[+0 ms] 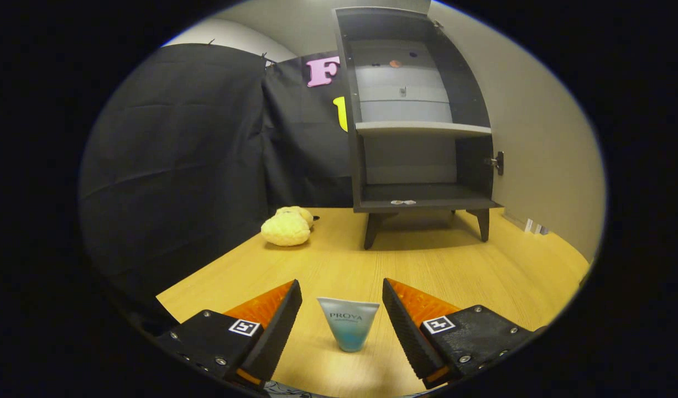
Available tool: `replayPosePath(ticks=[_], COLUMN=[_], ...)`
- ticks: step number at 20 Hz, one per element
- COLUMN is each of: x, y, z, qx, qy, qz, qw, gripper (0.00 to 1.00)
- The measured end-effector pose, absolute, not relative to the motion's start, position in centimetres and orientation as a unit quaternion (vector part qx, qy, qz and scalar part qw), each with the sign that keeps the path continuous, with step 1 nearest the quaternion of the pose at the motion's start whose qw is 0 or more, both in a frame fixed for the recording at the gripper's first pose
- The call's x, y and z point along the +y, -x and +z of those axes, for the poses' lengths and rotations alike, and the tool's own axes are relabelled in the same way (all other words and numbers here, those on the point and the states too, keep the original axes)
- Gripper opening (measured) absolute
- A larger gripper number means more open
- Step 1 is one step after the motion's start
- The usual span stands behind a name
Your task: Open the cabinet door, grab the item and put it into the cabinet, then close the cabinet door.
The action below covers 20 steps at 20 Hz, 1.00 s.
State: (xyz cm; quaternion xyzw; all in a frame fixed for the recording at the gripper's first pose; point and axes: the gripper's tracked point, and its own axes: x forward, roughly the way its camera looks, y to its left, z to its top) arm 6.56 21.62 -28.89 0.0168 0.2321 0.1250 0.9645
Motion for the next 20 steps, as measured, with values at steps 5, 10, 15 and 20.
replayPosePath(ticks=[5,10,15,20], x=[21.2,21.9,21.3,21.1], y=[-5.8,-4.8,-4.9,-6.1], z=[-32.5,-34.1,-34.3,-31.9], qx=[0.292,0.324,0.34,0.336], qy=[-0.022,-0.02,-0.01,-0.002], qz=[0.102,0.107,0.104,0.119], qw=[0.951,0.94,0.935,0.934], gripper=[0.85,0.73,0.49,0.47])
